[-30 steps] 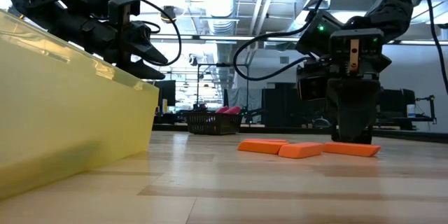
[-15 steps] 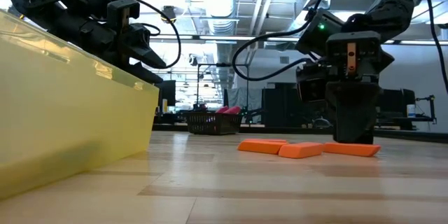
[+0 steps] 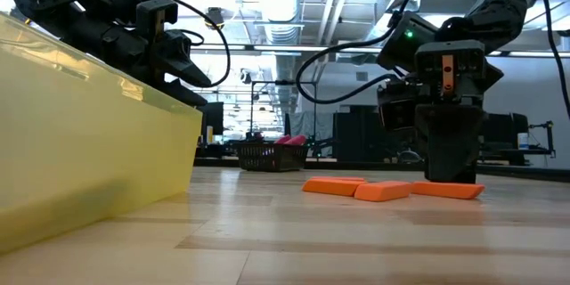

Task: Pick & Place School Supplies
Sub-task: Put the orange eraser into the bottom black bin

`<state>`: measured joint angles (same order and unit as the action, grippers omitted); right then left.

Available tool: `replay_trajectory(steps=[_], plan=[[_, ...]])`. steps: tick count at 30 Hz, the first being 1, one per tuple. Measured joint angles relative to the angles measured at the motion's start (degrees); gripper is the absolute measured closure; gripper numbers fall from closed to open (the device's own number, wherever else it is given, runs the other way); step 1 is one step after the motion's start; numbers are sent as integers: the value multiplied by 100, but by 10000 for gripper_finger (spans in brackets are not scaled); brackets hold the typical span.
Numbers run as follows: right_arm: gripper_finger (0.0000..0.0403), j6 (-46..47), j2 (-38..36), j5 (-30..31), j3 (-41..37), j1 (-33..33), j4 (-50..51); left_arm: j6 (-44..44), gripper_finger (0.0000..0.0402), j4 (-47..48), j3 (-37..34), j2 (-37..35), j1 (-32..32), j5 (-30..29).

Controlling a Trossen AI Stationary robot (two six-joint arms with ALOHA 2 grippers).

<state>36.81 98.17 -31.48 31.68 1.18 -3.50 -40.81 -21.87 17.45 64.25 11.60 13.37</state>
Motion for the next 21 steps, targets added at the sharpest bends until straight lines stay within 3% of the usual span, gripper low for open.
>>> replay_trajectory(steps=[21], plan=[[403, -146, -3, 43, 7, 233, 124, -14, 257, 1, 0, 0, 0, 48]])
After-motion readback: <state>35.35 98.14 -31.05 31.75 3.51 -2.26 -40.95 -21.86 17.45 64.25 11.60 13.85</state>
